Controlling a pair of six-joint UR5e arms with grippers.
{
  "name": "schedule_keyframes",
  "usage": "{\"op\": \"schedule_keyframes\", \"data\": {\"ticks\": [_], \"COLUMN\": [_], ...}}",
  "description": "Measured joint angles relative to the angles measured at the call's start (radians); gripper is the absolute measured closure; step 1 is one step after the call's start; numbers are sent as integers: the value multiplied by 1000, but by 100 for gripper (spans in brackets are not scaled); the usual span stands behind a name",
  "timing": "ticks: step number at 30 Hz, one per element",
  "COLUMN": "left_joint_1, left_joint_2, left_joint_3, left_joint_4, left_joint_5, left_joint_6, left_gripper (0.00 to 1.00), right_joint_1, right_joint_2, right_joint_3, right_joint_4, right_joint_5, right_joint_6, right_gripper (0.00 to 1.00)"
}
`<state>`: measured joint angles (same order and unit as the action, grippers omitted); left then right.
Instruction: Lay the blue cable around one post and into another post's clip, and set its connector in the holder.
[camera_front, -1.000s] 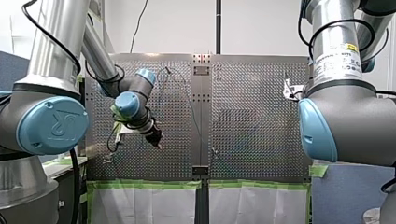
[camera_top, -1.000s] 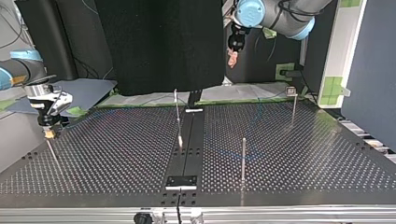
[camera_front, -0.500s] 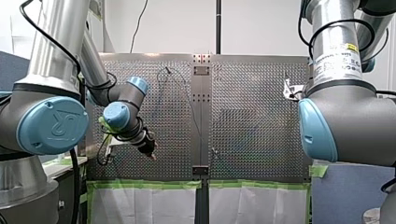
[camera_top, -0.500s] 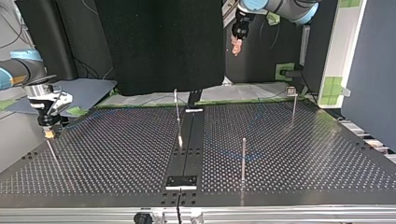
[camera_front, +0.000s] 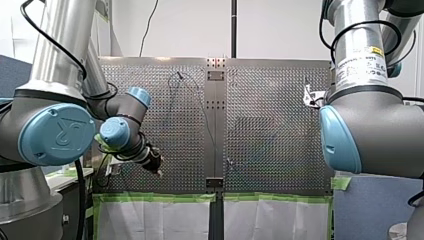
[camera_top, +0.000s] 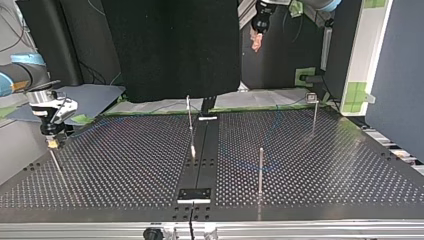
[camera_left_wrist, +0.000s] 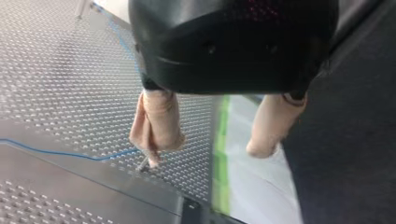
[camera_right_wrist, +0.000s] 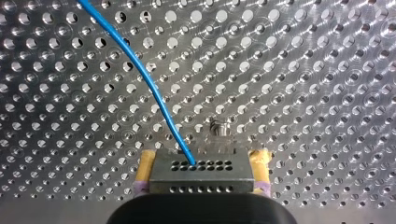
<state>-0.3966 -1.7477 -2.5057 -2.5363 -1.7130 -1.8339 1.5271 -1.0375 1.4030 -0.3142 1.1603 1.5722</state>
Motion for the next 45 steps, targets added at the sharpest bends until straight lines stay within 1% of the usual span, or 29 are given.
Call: {"op": "schedule_keyframes", "data": {"ticks": [7,17,20,27,30,45], "left_joint_1": [0,0,0,-1,-2,-3], "left_joint_2": [0,0,-1,-1,0,-1], "left_joint_3": [42,53,53,50,48,44], "left_joint_4": [65,172,203,278,309,450], "left_joint_5": [10,15,8,3,4,3], "left_joint_6": [-35,-31,-23,31,46,65], "left_gripper": [0,0,0,0,0,0], "right_joint_1": [0,0,0,0,0,0], "right_joint_2": [0,0,0,0,0,0], "right_joint_3": [0,0,0,0,0,0], "right_joint_4": [0,0,0,0,0,0], "right_joint_5": [0,0,0,0,0,0], "right_joint_6": [0,0,0,0,0,0], "right_gripper": [0,0,0,0,0,0]}}
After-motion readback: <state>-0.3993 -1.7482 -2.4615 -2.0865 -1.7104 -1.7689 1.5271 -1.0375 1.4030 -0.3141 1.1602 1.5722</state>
